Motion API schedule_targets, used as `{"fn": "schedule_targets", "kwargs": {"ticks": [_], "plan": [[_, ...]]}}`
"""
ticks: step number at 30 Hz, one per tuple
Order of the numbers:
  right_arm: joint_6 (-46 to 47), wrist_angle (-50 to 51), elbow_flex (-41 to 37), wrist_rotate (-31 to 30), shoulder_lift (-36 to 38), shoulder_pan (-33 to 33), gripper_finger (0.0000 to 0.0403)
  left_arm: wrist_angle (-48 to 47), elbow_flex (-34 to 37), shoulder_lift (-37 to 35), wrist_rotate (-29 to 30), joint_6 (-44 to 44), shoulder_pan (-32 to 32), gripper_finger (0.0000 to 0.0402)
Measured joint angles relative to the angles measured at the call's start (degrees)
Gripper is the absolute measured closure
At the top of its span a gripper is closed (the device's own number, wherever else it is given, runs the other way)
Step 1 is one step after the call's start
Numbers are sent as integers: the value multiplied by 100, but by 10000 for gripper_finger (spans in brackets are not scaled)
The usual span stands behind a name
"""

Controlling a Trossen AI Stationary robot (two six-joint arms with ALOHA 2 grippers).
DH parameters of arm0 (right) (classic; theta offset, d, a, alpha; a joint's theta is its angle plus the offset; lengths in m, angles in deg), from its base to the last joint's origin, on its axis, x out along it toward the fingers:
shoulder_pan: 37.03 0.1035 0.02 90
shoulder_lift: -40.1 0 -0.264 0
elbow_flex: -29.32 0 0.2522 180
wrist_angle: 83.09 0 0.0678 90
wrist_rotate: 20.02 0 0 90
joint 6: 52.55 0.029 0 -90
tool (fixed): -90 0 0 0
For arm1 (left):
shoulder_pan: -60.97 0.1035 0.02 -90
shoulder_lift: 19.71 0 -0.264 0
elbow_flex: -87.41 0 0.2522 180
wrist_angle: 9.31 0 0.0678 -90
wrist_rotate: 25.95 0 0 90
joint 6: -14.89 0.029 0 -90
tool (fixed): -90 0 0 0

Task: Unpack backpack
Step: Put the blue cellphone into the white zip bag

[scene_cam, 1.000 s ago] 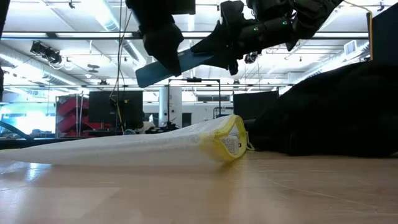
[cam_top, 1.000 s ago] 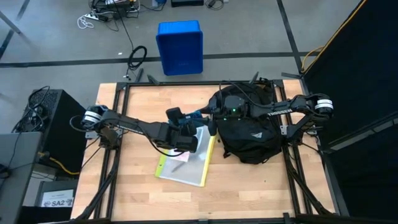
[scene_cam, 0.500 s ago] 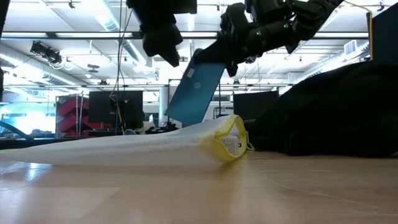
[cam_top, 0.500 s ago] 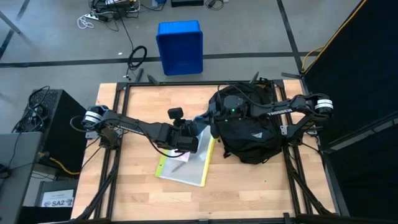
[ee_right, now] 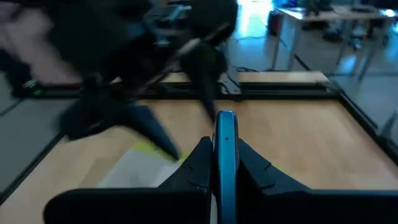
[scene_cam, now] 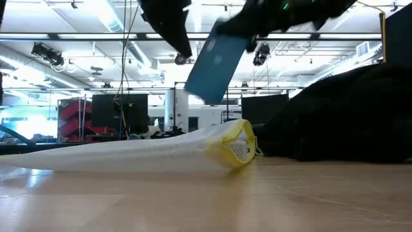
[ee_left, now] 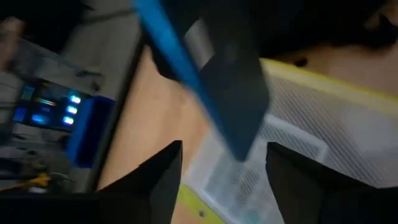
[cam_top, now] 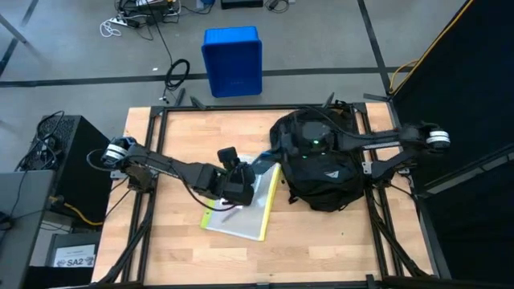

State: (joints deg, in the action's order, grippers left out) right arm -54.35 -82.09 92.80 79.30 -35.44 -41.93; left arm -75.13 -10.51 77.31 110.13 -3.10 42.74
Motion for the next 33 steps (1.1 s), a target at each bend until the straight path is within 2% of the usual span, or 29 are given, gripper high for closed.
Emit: {"fn": "schedule_targets", "kwargs": {"ticks": [3, 5, 10, 12, 17, 20, 27, 30, 33], "plan": [[-617, 762, 0, -110, 622, 448, 397, 2, 0, -2, 543, -326, -297, 196], [-887, 1225, 0, -152, 950, 866, 397, 73, 3, -2, 647, -498, -422, 195], [-1402, 1879, 2, -905, 1177, 2105, 397, 1729, 647, -91, 719, -98, -538, 197], [-1671, 2040, 2, -1169, 1054, 2557, 397, 2797, 1116, -206, 267, 195, -493, 200], [-1773, 2291, 2, -2106, 601, 3440, 397, 5833, 2512, -372, -1628, 584, -143, 212], [-1656, 2407, 2, -2805, 191, 3711, 397, 6770, 2964, -374, -2209, 539, 36, 218], [-2250, 2205, 2, -4474, -898, 3806, 397, 6967, 3080, -382, -2264, 446, 115, 218], [-2538, 1993, 2, -4666, -1255, 3674, 397, 6797, 3080, -416, -2117, 657, 108, 218], [-2683, 1748, 2, -4671, -1489, 3542, 397, 6469, 3150, -669, -1586, 856, 132, 218]]}}
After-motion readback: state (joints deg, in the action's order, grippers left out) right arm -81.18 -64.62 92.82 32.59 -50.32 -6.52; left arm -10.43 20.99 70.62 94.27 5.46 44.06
